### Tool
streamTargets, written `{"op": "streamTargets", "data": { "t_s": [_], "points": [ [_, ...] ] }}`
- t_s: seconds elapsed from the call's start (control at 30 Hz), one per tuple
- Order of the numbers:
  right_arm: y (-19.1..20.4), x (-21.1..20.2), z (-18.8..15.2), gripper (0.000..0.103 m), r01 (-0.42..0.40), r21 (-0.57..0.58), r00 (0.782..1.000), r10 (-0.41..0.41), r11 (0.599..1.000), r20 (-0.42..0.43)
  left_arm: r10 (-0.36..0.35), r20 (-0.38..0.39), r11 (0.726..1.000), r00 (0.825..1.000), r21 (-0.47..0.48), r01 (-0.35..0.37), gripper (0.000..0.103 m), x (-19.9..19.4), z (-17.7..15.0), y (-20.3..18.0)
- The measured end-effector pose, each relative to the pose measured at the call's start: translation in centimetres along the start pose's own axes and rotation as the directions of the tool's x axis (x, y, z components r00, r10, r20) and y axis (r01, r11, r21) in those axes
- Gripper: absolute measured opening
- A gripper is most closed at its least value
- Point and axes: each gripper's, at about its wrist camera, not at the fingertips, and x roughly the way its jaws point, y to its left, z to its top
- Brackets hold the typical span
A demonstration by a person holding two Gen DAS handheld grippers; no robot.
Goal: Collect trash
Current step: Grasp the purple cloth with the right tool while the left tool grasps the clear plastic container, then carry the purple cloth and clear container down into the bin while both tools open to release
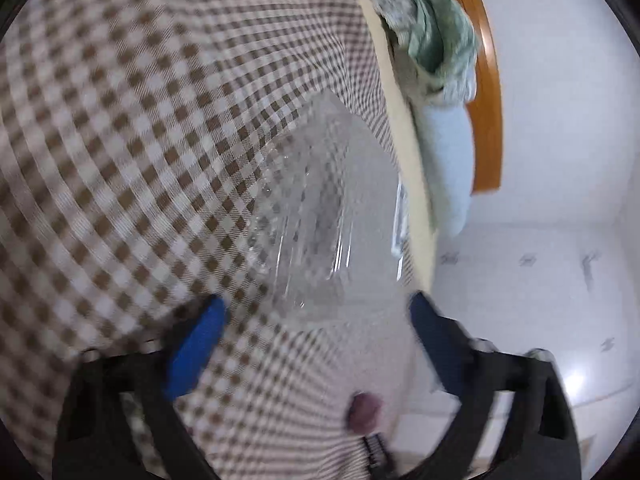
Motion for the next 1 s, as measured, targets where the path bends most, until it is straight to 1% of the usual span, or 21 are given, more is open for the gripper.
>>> {"op": "streamTargets", "data": {
  "t_s": [0.03,0.07,0.1,0.13,0.2,0.23,0.27,0.3,0.33,0.37,0.43,0.5,0.53,0.67,0.7,0.73,0.8,0.87,0.9,0.97,1.0],
  "points": [
    [0.0,0.2,0.1,0.075,-0.015,-0.005,1.0,0.015,1.0,-0.001,-0.011,-0.01,1.0,1.0,-0.011,0.011,0.054,0.3,-0.3,0.1],
    [0.1,0.5,0.1,0.075,-0.033,-0.012,0.999,0.033,0.999,-0.002,-0.031,-0.035,0.999,0.999,-0.012,0.03,0.037,0.7,-0.5,0.1],
    [0.2,0.7,0.1,0.075,-0.041,-0.018,0.999,0.041,0.999,-0.001,-0.049,-0.04,0.999,0.998,-0.01,0.049,0.031,0.7,-1.1,0.1],
    [0.3,0.9,0.2,0.075,-0.053,-0.023,0.999,0.053,0.998,0.001,-0.056,-0.02,0.998,0.998,0.005,0.056,0.029,0.3,-1.4,-0.2],
    [0.5,1.1,0.4,0.074,-0.095,-0.026,0.995,0.095,0.995,0.006,-0.034,0.002,0.996,0.999,0.079,0.034,0.021,0.1,-2.3,-1.4],
    [0.5,1.1,0.5,0.07,-0.117,-0.028,0.993,0.117,0.993,0.007,-0.037,0.0,0.993,0.999,0.112,0.036,0.019,-0.5,-2.6,-2.3],
    [0.5,1.2,0.7,0.068,-0.137,-0.028,0.99,0.138,0.99,0.007,-0.038,0.002,0.988,0.999,0.147,0.037,0.01,-0.7,-2.6,-2.9],
    [0.5,1.3,0.7,0.06,-0.16,-0.025,0.987,0.161,0.987,0.006,-0.026,0.023,0.98,0.999,0.2,0.02,0.006,-1.5,-3.2,-3.9],
    [0.5,1.4,0.9,0.045,-0.196,-0.013,0.981,0.196,0.981,0.005,-0.009,0.04,0.972,0.999,0.236,-0.001,0.006,-1.9,-3.4,-4.8],
    [0.4,1.5,1.0,0.04,-0.228,0.009,0.974,0.228,0.974,0.007,0.019,0.059,0.954,0.998,0.297,-0.036,0.006,-2.5,-4.0,-5.8],
    [0.4,1.2,1.1,0.01,-0.271,0.032,0.963,0.27,0.962,0.011,0.058,0.072,0.915,0.996,0.395,-0.082,0.006,-3.5,-4.6,-7.3],
    [0.8,0.2,1.1,0.008,-0.245,0.02,0.969,0.245,0.969,0.034,0.112,0.103,0.868,0.988,0.474,-0.147,0.006,-4.7,-5.7,-8.3],
    [1.0,-0.7,0.9,0.008,-0.257,0.021,0.965,0.255,0.966,0.054,0.124,0.119,0.84,0.985,0.515,-0.168,0.006,-5.4,-6.5,-8.9],
    [1.6,-5.6,-0.8,0.007,-0.225,0.034,0.968,0.22,0.974,0.119,0.177,0.182,0.694,0.967,0.674,-0.254,0.006,-8.5,-11.1,-10.9],
    [1.5,-6.7,-1.3,0.007,-0.215,0.043,0.97,0.208,0.976,0.128,0.194,0.192,0.665,0.962,0.696,-0.272,0.006,-8.9,-12.0,-11.4],
    [1.4,-8.0,-2.0,0.007,-0.199,0.056,0.973,0.19,0.978,0.134,0.221,0.203,0.617,0.954,0.728,-0.298,0.006,-9.4,-13.7,-12.1],
    [1.2,-10.6,-3.4,0.007,-0.161,0.07,0.979,0.15,0.984,0.141,0.245,0.221,0.56,0.944,0.763,-0.324,0.006,-9.5,-16.0,-13.0],
    [0.6,-13.7,-5.4,0.007,-0.115,0.089,0.984,0.101,0.989,0.149,0.25,0.211,0.49,0.945,0.814,-0.312,0.006,-10.4,-19.5,-13.9],
    [0.2,-14.7,-6.0,0.007,-0.101,0.103,0.985,0.085,0.99,0.152,0.246,0.195,0.466,0.949,0.835,-0.292,0.006,-10.7,-21.1,-14.2],
    [-1.0,-17.6,-8.8,0.007,-0.065,0.137,0.986,0.043,0.988,0.16,0.237,0.131,0.398,0.963,0.891,-0.219,0.006,-11.3,-25.6,-14.8],
    [-1.5,-18.5,-9.8,0.007,-0.056,0.149,0.986,0.031,0.987,0.164,0.236,0.104,0.376,0.966,0.907,-0.19,0.006,-11.5,-27.3,-14.8]
  ]
}}
